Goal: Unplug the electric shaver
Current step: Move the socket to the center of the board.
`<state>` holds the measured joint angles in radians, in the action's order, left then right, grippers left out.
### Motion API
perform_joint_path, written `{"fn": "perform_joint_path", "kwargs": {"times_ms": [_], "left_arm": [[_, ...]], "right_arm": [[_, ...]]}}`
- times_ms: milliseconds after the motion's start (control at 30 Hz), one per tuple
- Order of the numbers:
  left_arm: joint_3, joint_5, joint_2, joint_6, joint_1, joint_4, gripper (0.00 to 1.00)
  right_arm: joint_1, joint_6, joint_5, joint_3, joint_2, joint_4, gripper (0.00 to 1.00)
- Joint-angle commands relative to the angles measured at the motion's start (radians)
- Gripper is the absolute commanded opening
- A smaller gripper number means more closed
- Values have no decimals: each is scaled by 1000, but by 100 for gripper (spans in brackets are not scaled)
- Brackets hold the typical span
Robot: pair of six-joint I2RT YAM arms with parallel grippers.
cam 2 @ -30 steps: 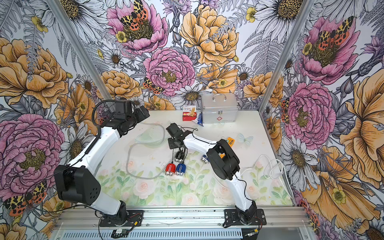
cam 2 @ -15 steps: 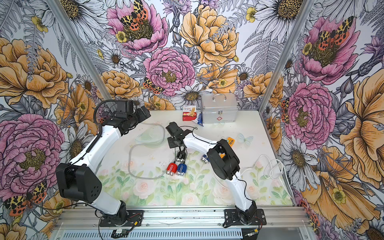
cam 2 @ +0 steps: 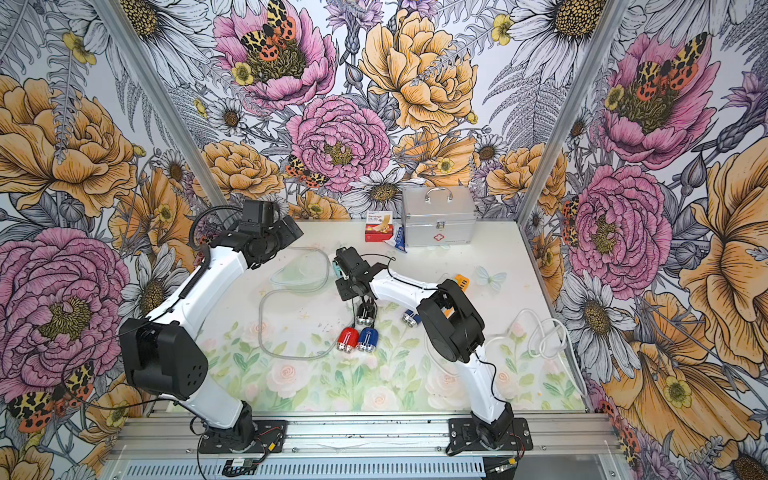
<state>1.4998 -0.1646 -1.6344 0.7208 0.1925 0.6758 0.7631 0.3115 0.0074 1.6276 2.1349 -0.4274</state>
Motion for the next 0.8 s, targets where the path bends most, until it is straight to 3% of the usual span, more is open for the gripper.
{"fn": "perform_joint_path", "kwargs": {"times_ms": [0, 367, 600, 767], "left_arm": [[38, -15, -41, 91, 15, 46, 99], [253, 93, -312, 222, 62, 126, 99], [420, 269, -520, 303, 74, 183, 99], [488, 271, -584, 350, 84, 243, 98]], "right_arm": [[17, -54, -39, -56, -23, -93, 24], [24, -139, -44, -144, -93, -93, 23], [24, -165, -16, -175, -104, -91, 24], [50, -171, 6, -167, -105, -91, 24]]}}
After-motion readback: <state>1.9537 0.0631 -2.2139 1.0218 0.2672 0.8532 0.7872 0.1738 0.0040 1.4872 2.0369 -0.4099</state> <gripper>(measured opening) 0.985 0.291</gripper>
